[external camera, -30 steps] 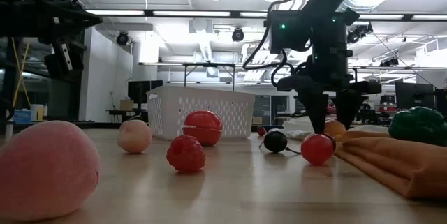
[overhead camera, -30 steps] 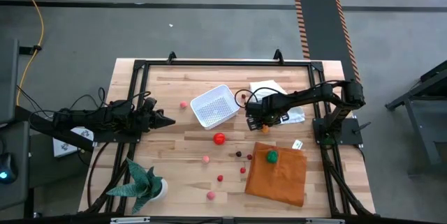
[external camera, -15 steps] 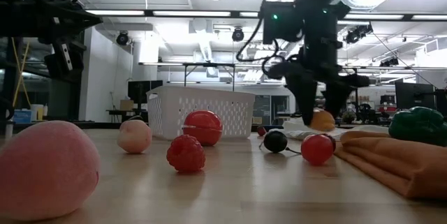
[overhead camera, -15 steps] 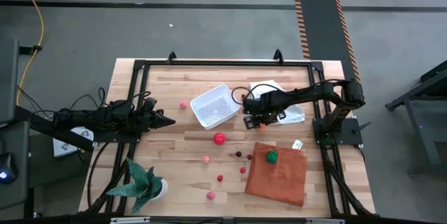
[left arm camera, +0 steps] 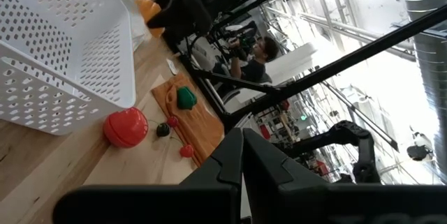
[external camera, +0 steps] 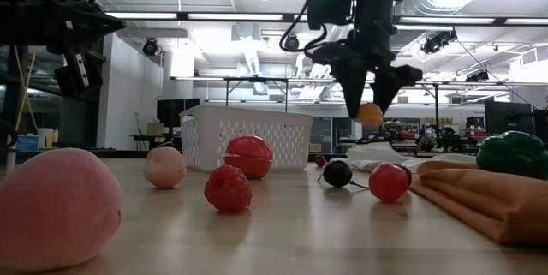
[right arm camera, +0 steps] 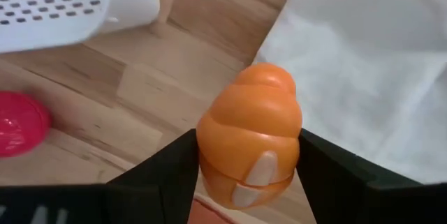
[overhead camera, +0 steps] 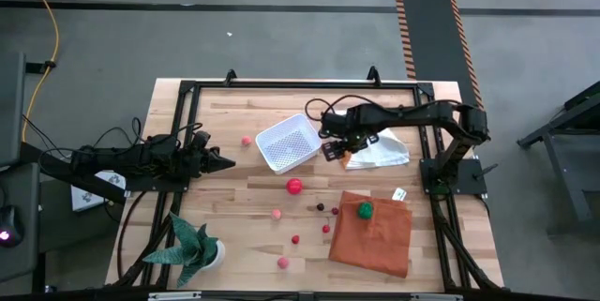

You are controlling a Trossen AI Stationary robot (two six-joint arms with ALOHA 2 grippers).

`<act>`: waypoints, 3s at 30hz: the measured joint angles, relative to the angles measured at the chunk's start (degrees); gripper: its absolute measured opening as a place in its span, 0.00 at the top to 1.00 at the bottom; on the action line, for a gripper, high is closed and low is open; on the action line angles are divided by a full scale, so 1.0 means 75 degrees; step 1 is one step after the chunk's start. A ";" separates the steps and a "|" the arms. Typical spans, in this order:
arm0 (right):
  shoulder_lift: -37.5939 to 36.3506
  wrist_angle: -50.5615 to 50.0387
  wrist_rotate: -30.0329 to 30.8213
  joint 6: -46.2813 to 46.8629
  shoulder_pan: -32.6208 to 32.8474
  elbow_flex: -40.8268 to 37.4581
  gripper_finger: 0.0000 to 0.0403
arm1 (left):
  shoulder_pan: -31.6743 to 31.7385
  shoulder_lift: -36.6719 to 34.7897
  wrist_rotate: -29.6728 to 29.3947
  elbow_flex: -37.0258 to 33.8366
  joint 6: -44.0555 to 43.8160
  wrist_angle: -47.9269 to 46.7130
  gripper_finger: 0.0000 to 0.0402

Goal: Pick and placing Produce into tupperware
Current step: Put the croissant in the basket

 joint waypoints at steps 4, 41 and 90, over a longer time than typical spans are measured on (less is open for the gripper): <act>0.0000 -0.0433 0.0214 -0.0285 -0.0052 0.0458 0.48 | -0.0001 0.0000 0.0000 0.0000 0.0000 0.0000 1.00; -0.0006 -0.1245 0.0405 -0.2124 -0.0172 0.4160 0.48 | -0.0001 0.0000 -0.0005 0.0000 -0.0003 0.0000 1.00; 0.0605 -0.0875 -0.0498 -0.7084 -0.0148 0.6186 0.48 | 0.0002 0.0000 -0.0265 0.0000 -0.0003 -0.0038 1.00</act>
